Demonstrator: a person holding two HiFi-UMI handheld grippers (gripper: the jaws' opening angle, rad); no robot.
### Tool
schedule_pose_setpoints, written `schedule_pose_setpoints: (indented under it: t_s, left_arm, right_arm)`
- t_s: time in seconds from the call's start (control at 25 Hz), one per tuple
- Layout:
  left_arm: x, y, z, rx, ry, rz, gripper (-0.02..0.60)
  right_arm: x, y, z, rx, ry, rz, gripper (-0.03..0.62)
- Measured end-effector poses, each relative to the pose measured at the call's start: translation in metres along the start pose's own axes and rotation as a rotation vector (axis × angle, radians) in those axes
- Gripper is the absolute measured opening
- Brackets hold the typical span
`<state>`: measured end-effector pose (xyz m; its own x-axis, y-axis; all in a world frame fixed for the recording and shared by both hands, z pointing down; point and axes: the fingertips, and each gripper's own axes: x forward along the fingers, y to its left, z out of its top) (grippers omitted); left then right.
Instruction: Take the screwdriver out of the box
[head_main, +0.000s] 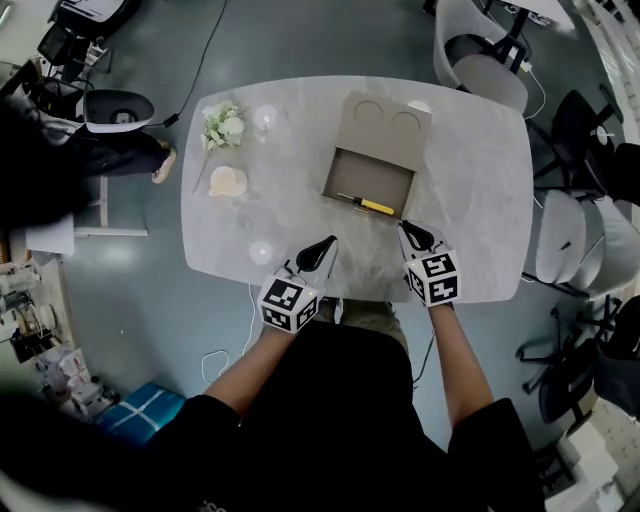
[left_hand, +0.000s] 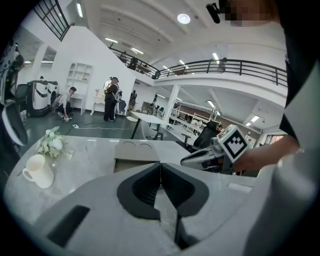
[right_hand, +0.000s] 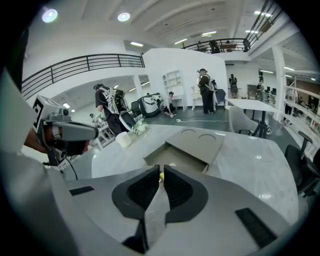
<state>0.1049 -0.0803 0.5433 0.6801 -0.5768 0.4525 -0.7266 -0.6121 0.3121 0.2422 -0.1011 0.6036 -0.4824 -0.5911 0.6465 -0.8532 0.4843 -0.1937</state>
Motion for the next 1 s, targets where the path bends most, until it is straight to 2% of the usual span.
schedule_pose_setpoints:
  t_s: [0.32,0.52,0.56,0.6,0.64,0.8,1.0]
  left_arm:
    - [0.018,0.013,0.004,-0.007,-0.004,-0.024,0.017]
    - [0.020,0.038,0.007,-0.036,-0.008,-0.004,0.017]
    - [0.021,0.043,0.006,-0.044,-0.009,0.002,0.017]
    - [0.020,0.048,0.005,-0.050,-0.009,0.006,0.017]
    - [0.020,0.052,0.003,-0.055,-0.008,0.010,0.017]
    - [0.017,0.066,-0.003,-0.075,0.003,0.021,0.017]
    - [0.016,0.085,-0.005,-0.091,0.004,0.033,0.017]
  right_arm:
    - [0.068,-0.003,-0.013,-0.218,0.206,0.140,0.014]
    - [0.106,-0.008,-0.017,-0.326,0.314,0.228,0.018]
    - [0.113,-0.009,-0.021,-0.350,0.347,0.247,0.049]
    - [0.120,-0.010,-0.026,-0.372,0.384,0.263,0.109]
    - [0.126,-0.011,-0.032,-0.395,0.421,0.275,0.127]
    - [0.147,-0.016,-0.053,-0.486,0.535,0.313,0.127]
    - [0.164,-0.017,-0.065,-0.520,0.587,0.347,0.126]
